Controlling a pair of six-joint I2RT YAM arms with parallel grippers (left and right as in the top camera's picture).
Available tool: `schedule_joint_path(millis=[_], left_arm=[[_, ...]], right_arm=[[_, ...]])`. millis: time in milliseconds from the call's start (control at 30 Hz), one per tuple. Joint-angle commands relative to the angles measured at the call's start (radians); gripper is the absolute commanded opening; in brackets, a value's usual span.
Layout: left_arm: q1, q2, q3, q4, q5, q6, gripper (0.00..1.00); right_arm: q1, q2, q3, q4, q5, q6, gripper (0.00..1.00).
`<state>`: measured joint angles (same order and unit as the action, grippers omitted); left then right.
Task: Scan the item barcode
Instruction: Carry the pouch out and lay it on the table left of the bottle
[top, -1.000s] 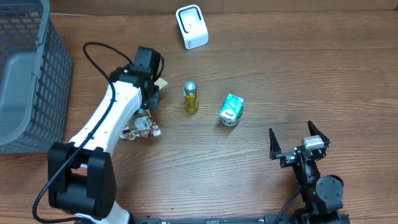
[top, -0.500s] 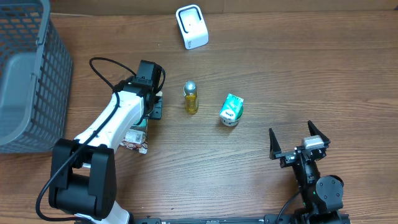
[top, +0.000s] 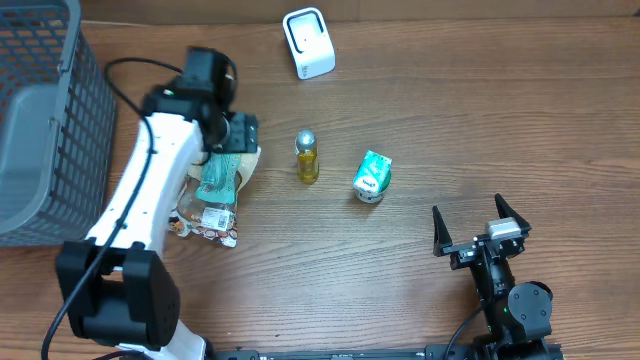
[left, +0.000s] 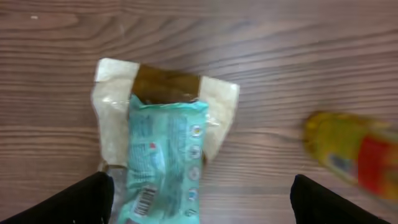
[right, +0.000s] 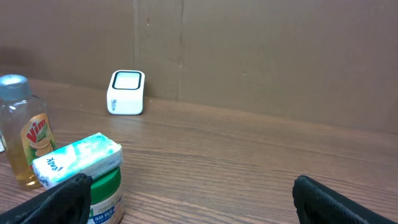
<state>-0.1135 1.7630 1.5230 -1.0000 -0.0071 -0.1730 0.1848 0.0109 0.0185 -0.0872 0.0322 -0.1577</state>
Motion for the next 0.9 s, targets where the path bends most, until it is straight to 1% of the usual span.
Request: schedule_joint_path(millis=[0, 33, 67, 167, 867], left_arm=[[0.095, -0.018, 0.049, 0.003, 0.165, 0.023, 0.95], [0.117, -0.018, 0.048, 0.001, 0.157, 0.023, 0.99], [0.132, -0.018, 0.048, -0.007, 0.156, 0.023, 1.00], [0.153, -0.017, 0.046, -0.021, 0.156, 0.023, 1.00], [0.152, -0.017, 0.046, -0.020, 0.156, 0.023, 0.99]], right_arm=[[0.005, -0.008, -0.011, 0.006, 0.003, -0.001, 1.00], [0.005, -0.008, -0.011, 0.006, 0.003, -0.001, 1.00], [0.005, -0.008, -0.011, 0.006, 0.003, -0.001, 1.00], [0.005, -0.008, -0.011, 0.006, 0.003, -0.001, 1.00], [0.005, -0.008, -0.011, 0.006, 0.003, -0.001, 1.00]])
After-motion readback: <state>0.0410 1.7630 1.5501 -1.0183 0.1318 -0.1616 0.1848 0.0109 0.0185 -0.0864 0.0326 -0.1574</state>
